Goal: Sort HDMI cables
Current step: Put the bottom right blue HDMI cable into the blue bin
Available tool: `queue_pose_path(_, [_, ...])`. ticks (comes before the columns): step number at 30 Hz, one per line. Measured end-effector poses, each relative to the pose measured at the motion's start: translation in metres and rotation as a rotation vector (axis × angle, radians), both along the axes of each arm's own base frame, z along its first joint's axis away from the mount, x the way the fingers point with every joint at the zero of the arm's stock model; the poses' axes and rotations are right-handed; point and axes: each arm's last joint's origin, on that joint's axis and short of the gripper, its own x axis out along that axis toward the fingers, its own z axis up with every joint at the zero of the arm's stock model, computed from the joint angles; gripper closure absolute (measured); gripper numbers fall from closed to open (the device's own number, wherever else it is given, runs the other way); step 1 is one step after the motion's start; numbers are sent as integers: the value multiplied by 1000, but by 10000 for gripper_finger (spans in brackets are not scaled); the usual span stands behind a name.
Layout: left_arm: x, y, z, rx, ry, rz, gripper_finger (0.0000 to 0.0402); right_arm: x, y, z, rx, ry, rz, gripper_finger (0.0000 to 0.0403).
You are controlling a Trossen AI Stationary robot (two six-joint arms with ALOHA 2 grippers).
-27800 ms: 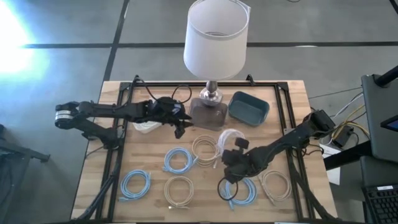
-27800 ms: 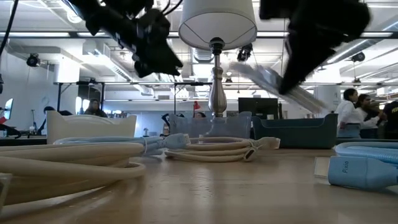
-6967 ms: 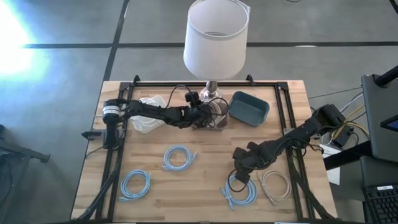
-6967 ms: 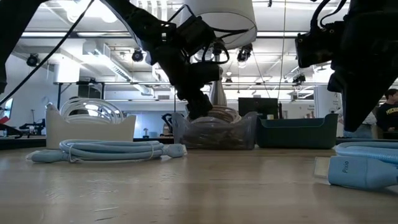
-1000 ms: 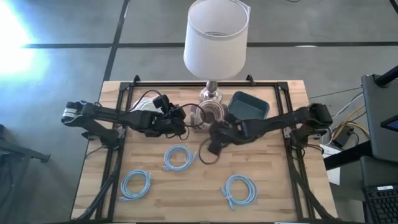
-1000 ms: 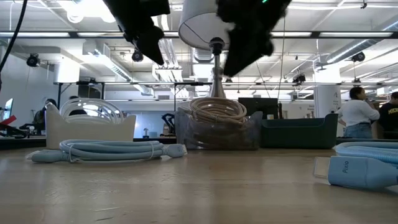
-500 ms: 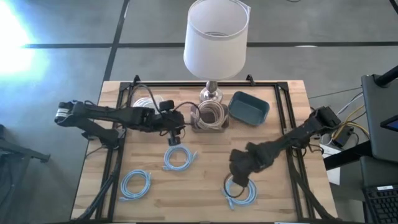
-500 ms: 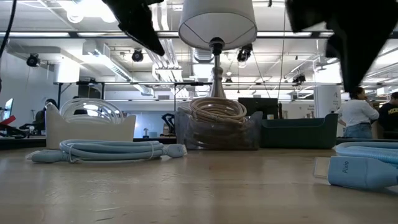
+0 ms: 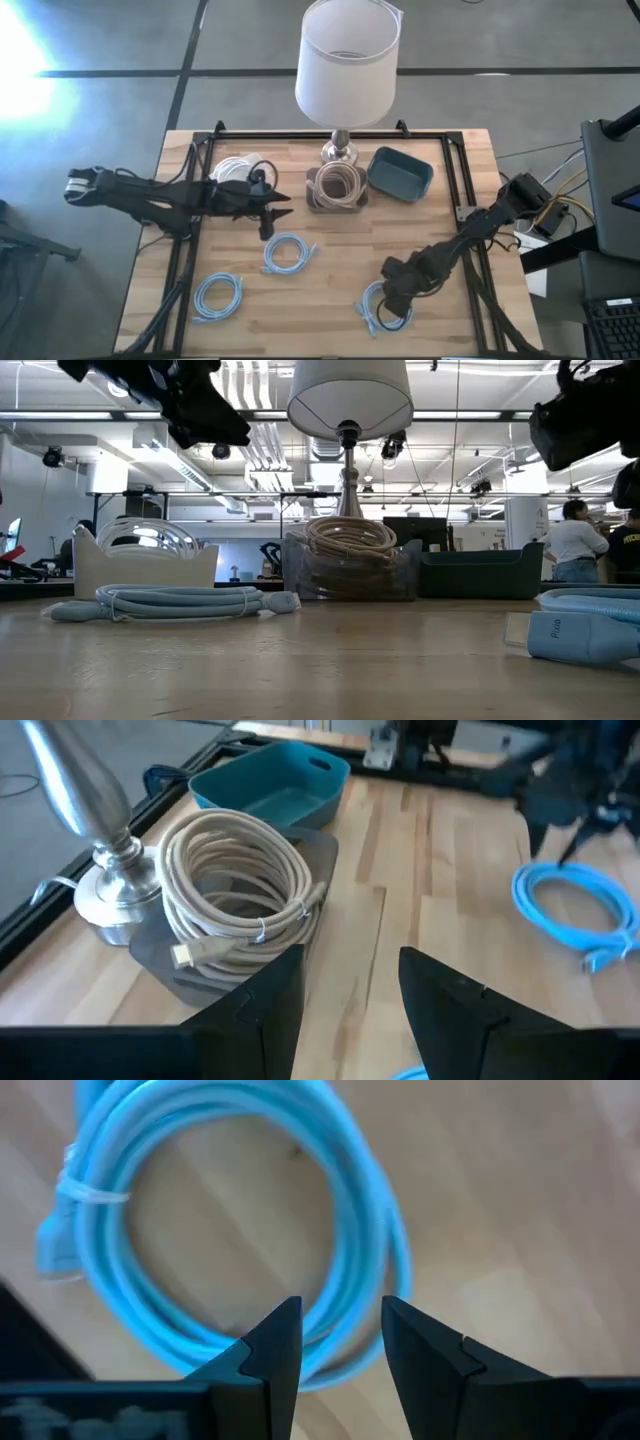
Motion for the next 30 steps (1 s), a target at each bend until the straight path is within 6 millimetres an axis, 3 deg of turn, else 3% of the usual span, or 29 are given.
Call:
queue_pose_path(6, [-7,2,-10,-47,-28,31,234,-2,-6,-14,-51,-33,-39,270])
queue_pose_path(13, [-6,3,-7,-53,-45,35,234,-12,-13,-32,-48,2,-117,271])
queue_pose_path(20, [-6,3,-6,-52,-48,35,234,-12,-14,-35,-64,-46,-133,276])
queue_pose_path(26, [-6,4,-6,-47,-48,44,234,-8,-15,-35,-83,-83,-136,336])
queue_pose_path(30, [-6,5,-5,-32,-54,81,234,-3,-18,-32,-208,-183,-210,384])
